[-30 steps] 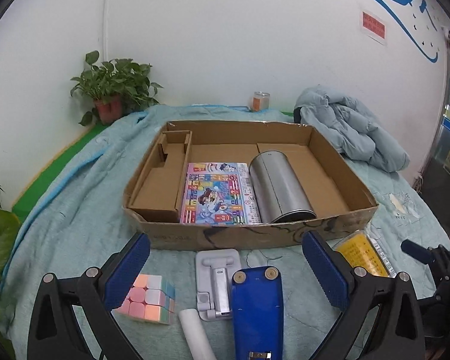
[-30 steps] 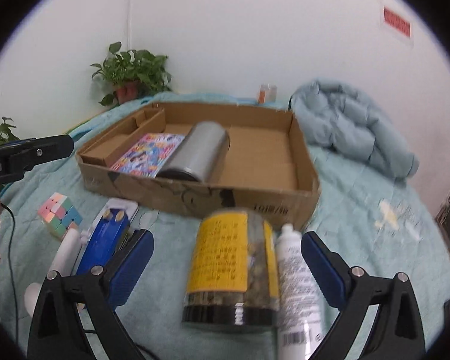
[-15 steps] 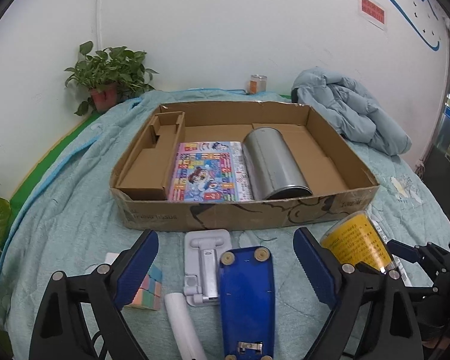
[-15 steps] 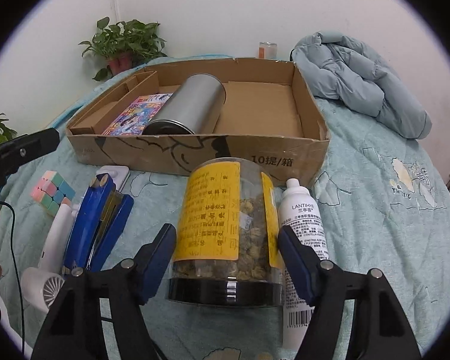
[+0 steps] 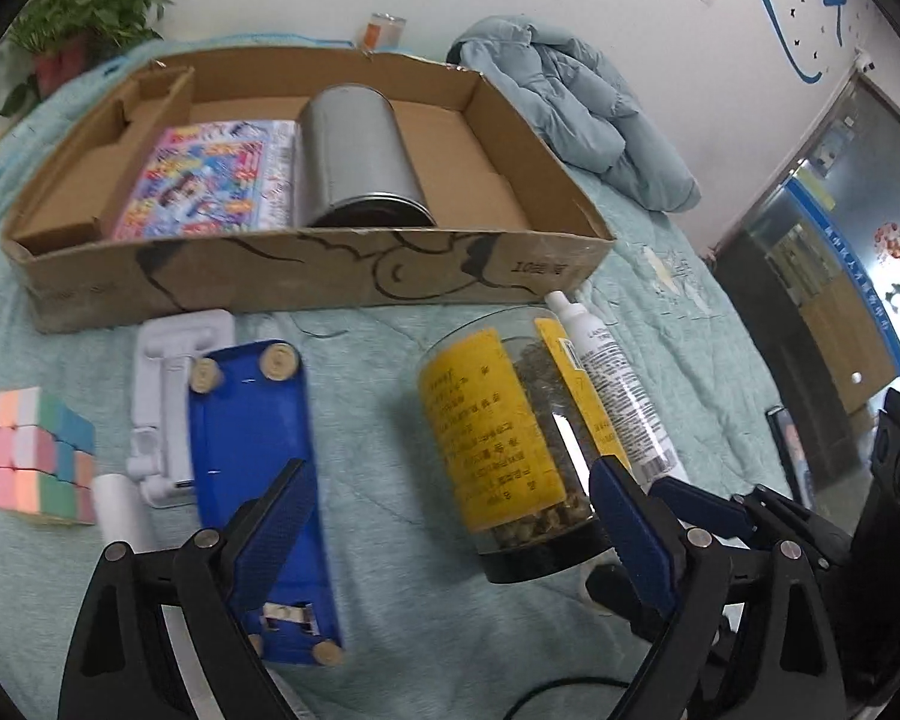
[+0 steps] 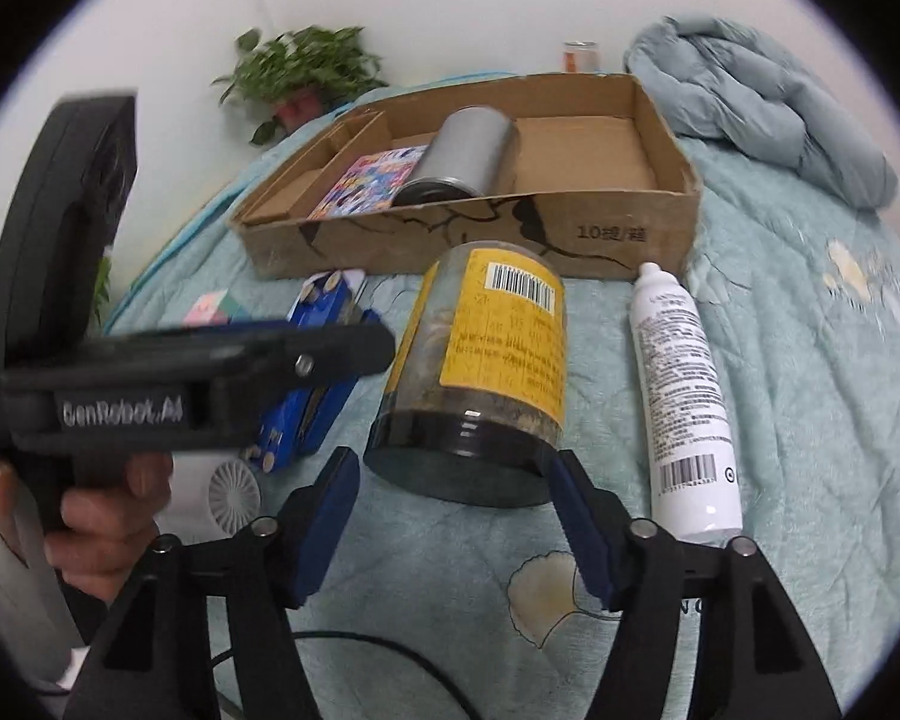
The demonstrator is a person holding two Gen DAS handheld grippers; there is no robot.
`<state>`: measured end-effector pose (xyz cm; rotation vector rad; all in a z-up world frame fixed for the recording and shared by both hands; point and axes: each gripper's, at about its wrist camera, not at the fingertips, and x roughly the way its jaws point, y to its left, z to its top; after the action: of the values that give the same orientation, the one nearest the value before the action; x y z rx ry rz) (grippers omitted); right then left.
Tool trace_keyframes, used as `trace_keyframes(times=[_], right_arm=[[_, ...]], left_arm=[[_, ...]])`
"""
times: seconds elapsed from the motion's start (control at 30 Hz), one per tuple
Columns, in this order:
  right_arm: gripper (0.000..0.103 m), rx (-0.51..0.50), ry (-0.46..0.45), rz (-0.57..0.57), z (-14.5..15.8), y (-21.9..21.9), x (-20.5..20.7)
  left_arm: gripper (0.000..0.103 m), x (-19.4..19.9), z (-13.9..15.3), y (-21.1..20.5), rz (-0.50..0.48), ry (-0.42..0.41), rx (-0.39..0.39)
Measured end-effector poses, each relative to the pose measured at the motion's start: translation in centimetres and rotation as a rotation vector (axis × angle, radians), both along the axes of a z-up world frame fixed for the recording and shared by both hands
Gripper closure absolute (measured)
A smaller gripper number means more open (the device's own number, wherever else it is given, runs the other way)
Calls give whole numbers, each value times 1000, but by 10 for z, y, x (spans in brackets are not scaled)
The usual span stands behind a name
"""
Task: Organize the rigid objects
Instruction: 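Close the left gripper on the yellow-labelled jar while the right gripper clamps its other side, then lift the jar with both grippers and carry it over the box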
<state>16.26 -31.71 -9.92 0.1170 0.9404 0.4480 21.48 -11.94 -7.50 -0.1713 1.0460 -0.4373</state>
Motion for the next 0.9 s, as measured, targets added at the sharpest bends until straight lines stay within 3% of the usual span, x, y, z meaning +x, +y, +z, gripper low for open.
trace_keyframes(times=[0.13, 0.33, 0.5, 0.7, 0.9], right_arm=[[33, 74, 21, -24, -1, -13, 18], [32, 95, 94, -29, -11, -15, 44], [24, 118, 129, -14, -19, -10, 57], [22, 88, 133, 10, -21, -2, 59], [23, 51, 146, 46, 2, -4, 42]], left_arm=[[11, 19, -12, -12, -56, 76, -24], [11, 41, -17, -27, -96, 137, -79], [11, 56, -34, -42, -137, 218, -94], [14, 58, -42, -47, -154, 244, -92], [15, 26, -10, -49, -198, 200, -82]])
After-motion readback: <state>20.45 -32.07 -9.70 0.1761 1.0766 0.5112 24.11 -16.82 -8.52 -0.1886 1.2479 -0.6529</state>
